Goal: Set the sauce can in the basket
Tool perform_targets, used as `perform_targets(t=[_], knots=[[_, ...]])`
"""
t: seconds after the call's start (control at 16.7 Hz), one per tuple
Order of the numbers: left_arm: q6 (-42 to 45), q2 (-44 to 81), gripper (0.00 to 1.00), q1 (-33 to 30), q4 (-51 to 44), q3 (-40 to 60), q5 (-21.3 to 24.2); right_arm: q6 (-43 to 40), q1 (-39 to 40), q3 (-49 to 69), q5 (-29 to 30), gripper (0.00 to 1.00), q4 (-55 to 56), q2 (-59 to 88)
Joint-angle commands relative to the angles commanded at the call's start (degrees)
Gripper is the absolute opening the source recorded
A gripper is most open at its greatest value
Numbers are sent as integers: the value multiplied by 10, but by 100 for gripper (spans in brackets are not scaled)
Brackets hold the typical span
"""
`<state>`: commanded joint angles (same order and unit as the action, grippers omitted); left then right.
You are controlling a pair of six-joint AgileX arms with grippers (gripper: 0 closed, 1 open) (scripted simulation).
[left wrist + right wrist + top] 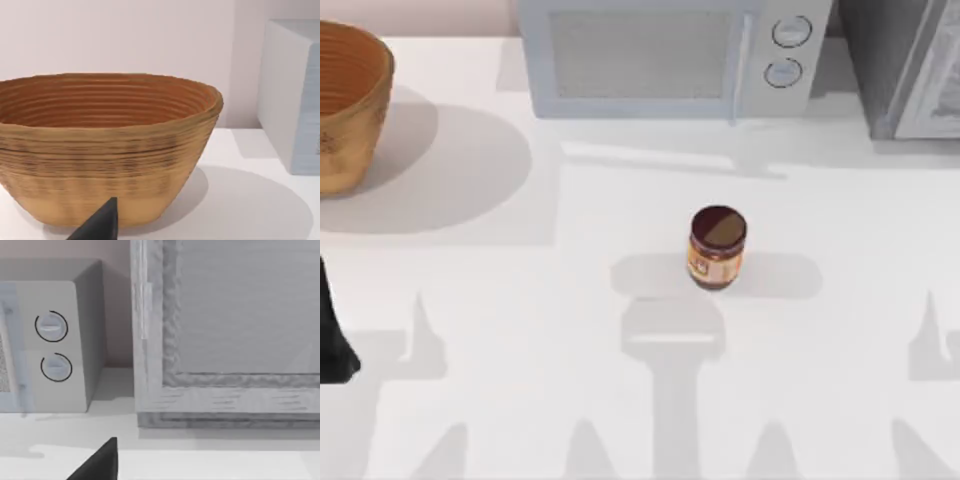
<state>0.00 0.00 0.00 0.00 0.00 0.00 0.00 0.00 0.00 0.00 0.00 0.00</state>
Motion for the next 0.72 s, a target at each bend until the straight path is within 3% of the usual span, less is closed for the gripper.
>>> perform_targets(t=[0.3,0.72], knots=[[-3,34,100,-10,31,23,23,0,0,0,0,100,0,0],[-4,323,100,-51,219,140,157,0,0,0,0,100,0,0]])
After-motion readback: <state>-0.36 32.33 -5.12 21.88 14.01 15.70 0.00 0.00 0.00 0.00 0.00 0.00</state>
